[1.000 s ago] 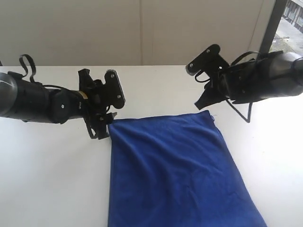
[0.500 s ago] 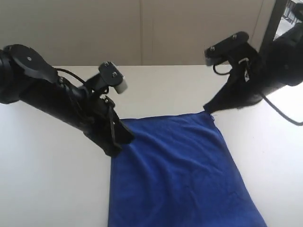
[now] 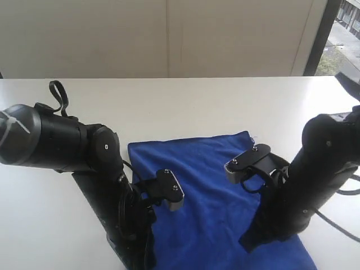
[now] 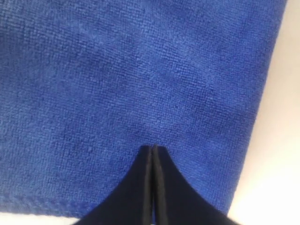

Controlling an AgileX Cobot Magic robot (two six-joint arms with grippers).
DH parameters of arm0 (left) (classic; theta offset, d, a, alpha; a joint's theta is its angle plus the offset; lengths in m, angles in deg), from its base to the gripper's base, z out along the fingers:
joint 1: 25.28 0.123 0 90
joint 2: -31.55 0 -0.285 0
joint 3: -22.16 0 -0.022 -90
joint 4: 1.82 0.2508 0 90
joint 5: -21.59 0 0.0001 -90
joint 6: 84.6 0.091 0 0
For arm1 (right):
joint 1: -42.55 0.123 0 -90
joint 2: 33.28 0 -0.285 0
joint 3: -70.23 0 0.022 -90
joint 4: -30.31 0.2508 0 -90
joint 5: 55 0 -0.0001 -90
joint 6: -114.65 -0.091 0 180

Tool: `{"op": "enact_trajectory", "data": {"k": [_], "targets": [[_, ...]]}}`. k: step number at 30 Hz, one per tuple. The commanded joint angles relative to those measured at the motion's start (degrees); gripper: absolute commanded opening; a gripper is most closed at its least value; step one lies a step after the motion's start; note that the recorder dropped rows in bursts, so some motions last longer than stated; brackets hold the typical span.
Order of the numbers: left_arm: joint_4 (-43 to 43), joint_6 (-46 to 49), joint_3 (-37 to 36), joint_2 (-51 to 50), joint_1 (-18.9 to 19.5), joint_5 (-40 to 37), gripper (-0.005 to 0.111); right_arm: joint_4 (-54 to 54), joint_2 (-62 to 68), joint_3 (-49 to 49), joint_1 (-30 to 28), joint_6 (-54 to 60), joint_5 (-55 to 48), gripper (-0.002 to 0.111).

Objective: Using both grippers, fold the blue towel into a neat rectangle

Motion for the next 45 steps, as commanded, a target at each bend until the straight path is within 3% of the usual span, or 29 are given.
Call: {"op": "enact_trajectory", "data": {"k": [1, 13, 31, 45], "targets": [[2.4, -1.5, -5.9, -0.2, -0.4, -0.2, 0.000, 0.0, -0.3, 3.7, 0.3, -1.9, 5.2, 0.000], [13.3, -9.5, -8.9, 7.7, -0.4, -2.7, 0.000, 0.0, -0.3, 4.2, 0.3, -3.2, 3.2, 0.000], [5.2, -9.3, -8.9, 7.9, -0.4, -2.0, 0.000, 0.6, -0.3, 4.2, 0.3, -3.0, 6.4, 0.000], [13.4, -14.2, -8.9, 19.9, 0.7, 1.7, 0.000, 5.4, -0.1, 4.2, 4.8, 0.1, 11.4, 0.000]]}}
